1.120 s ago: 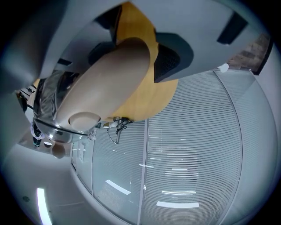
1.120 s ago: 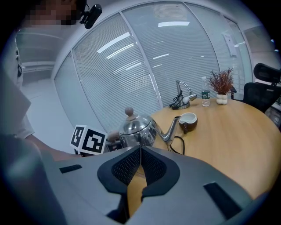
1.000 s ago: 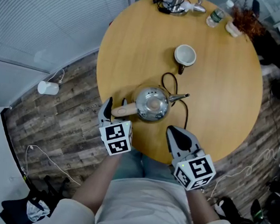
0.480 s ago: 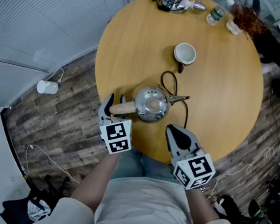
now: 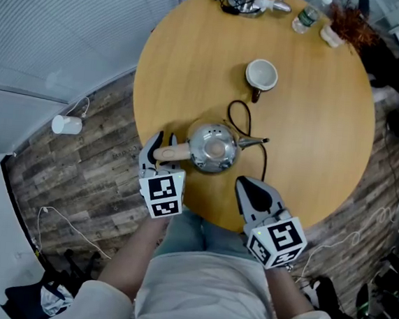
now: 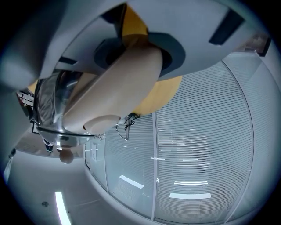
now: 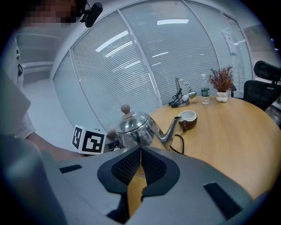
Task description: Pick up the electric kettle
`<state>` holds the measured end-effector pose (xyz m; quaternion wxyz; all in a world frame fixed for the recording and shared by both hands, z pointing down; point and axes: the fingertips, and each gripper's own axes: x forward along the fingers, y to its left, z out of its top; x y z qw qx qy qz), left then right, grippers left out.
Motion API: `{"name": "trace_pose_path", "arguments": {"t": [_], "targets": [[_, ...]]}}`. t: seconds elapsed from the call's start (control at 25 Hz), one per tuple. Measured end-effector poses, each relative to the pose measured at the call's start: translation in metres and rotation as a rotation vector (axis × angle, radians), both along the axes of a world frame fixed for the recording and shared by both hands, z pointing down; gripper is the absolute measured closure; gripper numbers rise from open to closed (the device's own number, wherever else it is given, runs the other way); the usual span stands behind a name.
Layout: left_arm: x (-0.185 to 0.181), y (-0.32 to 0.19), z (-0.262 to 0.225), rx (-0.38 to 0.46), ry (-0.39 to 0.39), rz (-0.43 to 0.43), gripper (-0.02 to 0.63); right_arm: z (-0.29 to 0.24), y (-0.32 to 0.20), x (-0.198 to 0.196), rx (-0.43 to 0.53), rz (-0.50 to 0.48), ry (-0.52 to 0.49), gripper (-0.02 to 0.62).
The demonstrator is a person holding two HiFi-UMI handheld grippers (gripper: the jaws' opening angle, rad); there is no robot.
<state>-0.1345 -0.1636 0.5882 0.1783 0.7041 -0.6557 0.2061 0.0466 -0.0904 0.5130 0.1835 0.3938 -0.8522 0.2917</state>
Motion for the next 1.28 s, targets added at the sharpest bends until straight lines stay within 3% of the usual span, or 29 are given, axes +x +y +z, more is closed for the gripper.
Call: {"name": "trace_pose_path", "arguments": {"t": [0.36,0.6,0.92,1.28], "targets": [[0.001,-0.006,-0.001,0.018,0.002,0.017,0.525,0.002,-0.001,0.001,-0.006,0.002,0.002,0.563],[-0.002,-0.012,-0.007,0.051,0.079,-0.009,0.545,0.003,0.000,0.005,-0.006,0.014,0.006,0.563],[-0.004,-0.016,-0.009,0.079,0.119,-0.046,0.549,0.003,-0.002,0.008,-0.006,0.022,0.006,0.563],[-0.006,-0.021,-0.016,0.093,0.105,-0.087,0.551,0.002,0.001,0.015,-0.005,0.032,0.012,0.563]]}}
